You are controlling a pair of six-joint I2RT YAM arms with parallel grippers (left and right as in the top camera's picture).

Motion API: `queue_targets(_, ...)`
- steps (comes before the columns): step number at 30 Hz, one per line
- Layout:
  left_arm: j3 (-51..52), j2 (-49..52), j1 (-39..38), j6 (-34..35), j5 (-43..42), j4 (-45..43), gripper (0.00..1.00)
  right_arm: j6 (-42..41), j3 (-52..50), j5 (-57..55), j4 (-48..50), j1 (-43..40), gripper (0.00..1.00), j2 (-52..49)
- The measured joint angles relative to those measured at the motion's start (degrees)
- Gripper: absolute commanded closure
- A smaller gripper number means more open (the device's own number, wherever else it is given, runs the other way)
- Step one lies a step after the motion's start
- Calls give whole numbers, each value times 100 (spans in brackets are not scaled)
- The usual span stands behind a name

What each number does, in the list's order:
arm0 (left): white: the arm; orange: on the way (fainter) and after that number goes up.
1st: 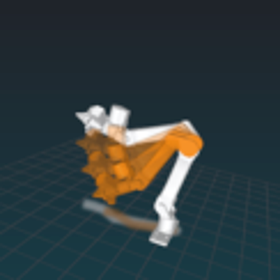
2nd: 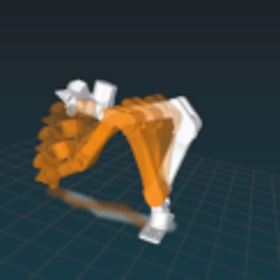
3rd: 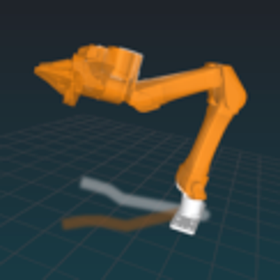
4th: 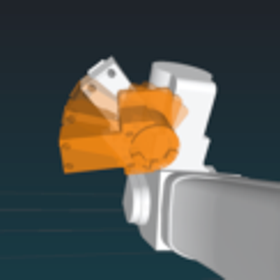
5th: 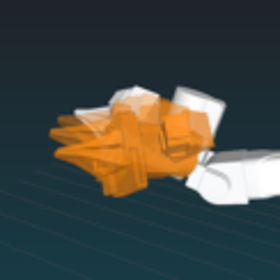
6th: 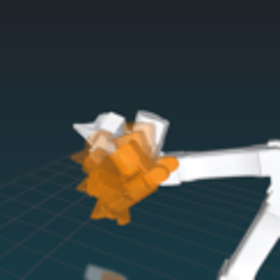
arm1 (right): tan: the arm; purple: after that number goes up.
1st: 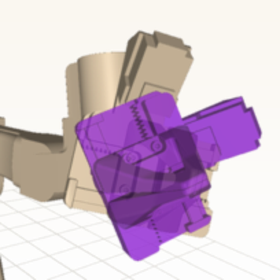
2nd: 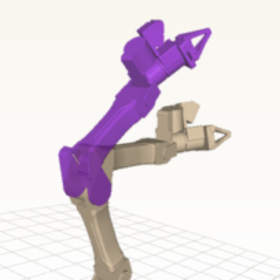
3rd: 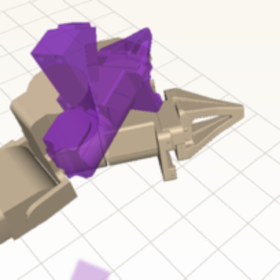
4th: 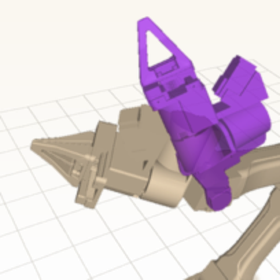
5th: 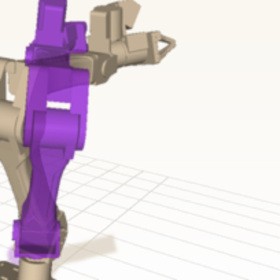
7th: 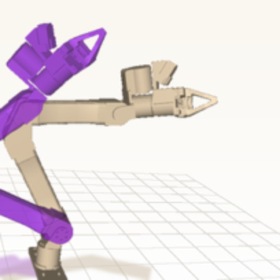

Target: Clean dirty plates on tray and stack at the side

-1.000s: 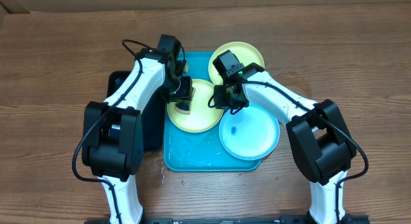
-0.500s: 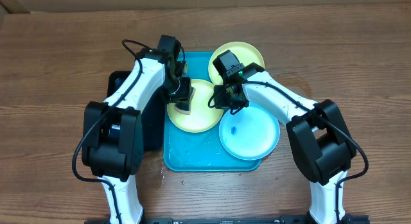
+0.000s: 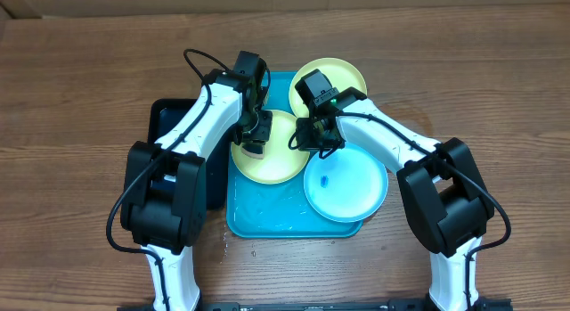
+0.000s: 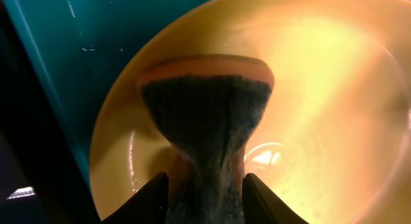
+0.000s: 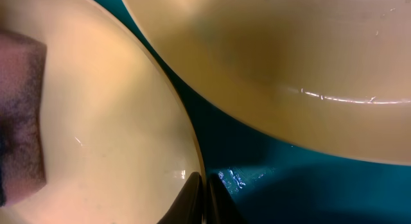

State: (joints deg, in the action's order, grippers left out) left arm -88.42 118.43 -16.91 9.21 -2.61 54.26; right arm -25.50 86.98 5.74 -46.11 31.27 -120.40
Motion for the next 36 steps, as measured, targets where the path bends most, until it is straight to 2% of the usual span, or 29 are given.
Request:
queue_targets(5,0,0,0,2,151,0,63,2,0,2,4,0,96,0)
queue_targets(8,107,0,2,61,170,-107,80,0,-7,0,9,0,95,0)
queue_targets(11,291,0,0,133,96,-313,87,2,-33,2,42,0,95,0)
queue_targets(13,365,-2,0,140,22,-417,96,2,-33,2,42,0,95,0)
queue_targets(25,671,-98,13,155,-199,-634,96,0,-37,0,42,0,96,0)
queue_targets(32,828,-120,107,107,-1368,-713,96,2,-44,-2,46,-2,96,0)
queue_targets(36,680,-109,131,111,-1884,-293,96,7,-44,0,48,0,96,0)
